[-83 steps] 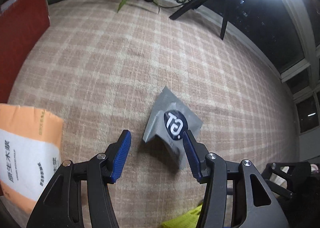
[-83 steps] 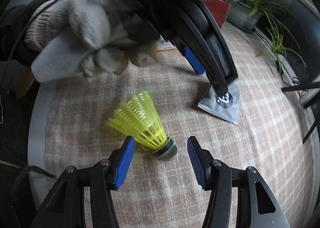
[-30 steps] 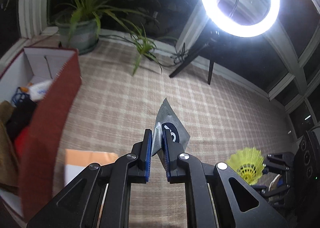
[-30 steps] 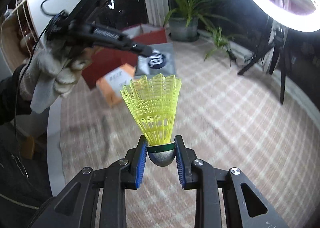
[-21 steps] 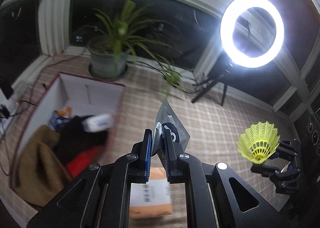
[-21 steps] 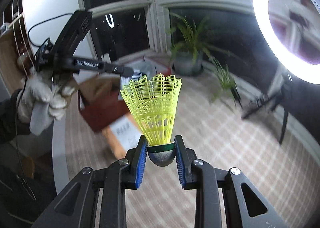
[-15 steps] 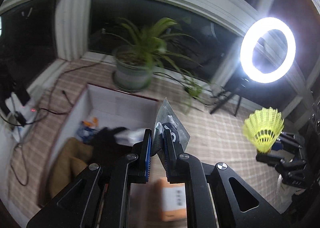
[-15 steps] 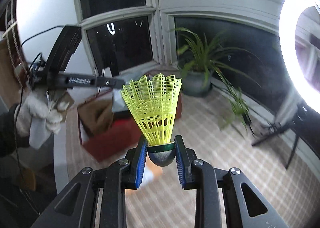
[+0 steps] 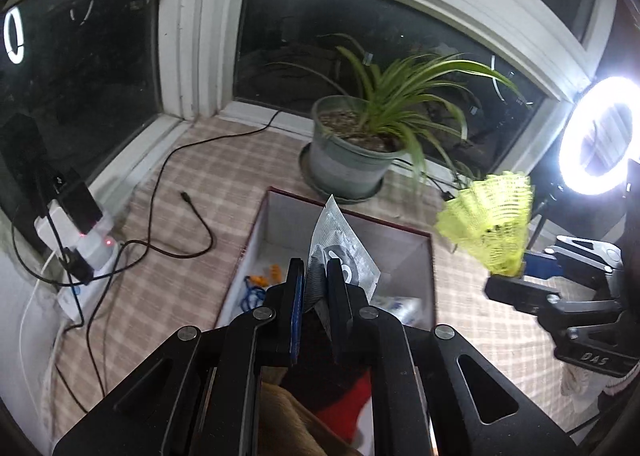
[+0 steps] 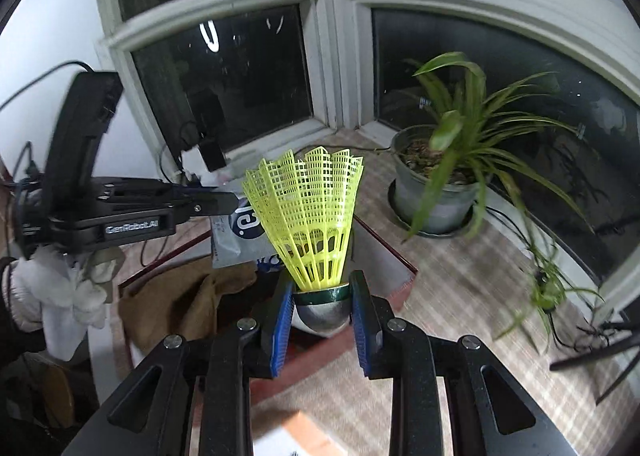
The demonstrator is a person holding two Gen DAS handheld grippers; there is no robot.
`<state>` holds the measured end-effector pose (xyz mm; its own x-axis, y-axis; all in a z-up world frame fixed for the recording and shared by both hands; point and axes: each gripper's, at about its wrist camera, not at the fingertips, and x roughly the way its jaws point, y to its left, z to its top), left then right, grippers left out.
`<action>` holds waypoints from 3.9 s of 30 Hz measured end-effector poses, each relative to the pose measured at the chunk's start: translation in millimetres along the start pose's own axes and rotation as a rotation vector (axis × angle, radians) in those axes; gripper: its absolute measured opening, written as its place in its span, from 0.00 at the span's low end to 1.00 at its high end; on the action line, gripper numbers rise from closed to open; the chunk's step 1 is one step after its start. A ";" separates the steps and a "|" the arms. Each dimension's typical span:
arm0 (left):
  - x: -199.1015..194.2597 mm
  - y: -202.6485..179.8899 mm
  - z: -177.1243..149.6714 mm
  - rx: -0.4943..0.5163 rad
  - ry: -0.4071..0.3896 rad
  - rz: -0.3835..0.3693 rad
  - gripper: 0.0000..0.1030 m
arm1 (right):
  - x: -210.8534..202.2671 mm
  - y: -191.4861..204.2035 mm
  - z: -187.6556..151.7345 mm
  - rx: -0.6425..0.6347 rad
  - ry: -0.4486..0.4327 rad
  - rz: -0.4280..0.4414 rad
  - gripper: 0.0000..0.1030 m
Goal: Organize soft objects
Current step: 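Carry the packet and shuttlecock over the box and open both grippers, then move both grippers back from the box toward the orange paper package, then close the right gripper on the orange paper package and lift it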
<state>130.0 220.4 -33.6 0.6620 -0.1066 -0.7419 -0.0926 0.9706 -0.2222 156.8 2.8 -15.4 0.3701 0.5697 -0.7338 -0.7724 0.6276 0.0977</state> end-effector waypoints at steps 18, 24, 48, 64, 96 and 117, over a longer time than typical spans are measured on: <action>14.8 14.9 5.5 0.003 0.025 0.083 0.39 | 52.4 -3.4 15.2 -0.012 0.053 -0.010 0.60; 1.3 13.5 0.7 0.003 0.010 0.099 0.39 | 36.2 -5.6 9.3 0.007 0.033 -0.005 0.60; -126.6 -67.3 -79.2 0.175 -0.143 0.179 0.60 | -65.9 11.4 -64.7 0.037 -0.035 0.000 0.67; -113.6 -99.2 -187.1 0.006 -0.008 0.066 0.61 | -60.8 -32.0 -122.0 0.103 0.085 0.050 0.71; 13.5 -150.8 -244.4 -0.316 0.121 -0.052 0.58 | 62.2 -31.5 -141.8 0.027 0.390 0.320 0.58; -9.7 -170.7 -228.7 -0.197 0.085 -0.059 0.50 | 10.7 -39.6 -166.1 0.138 0.338 0.313 0.47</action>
<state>-30.7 6.4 -133.2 0.6064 -0.1882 -0.7726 -0.2042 0.9021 -0.3800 105.6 -104.1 -138.7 -0.0758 0.5527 -0.8299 -0.7359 0.5306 0.4205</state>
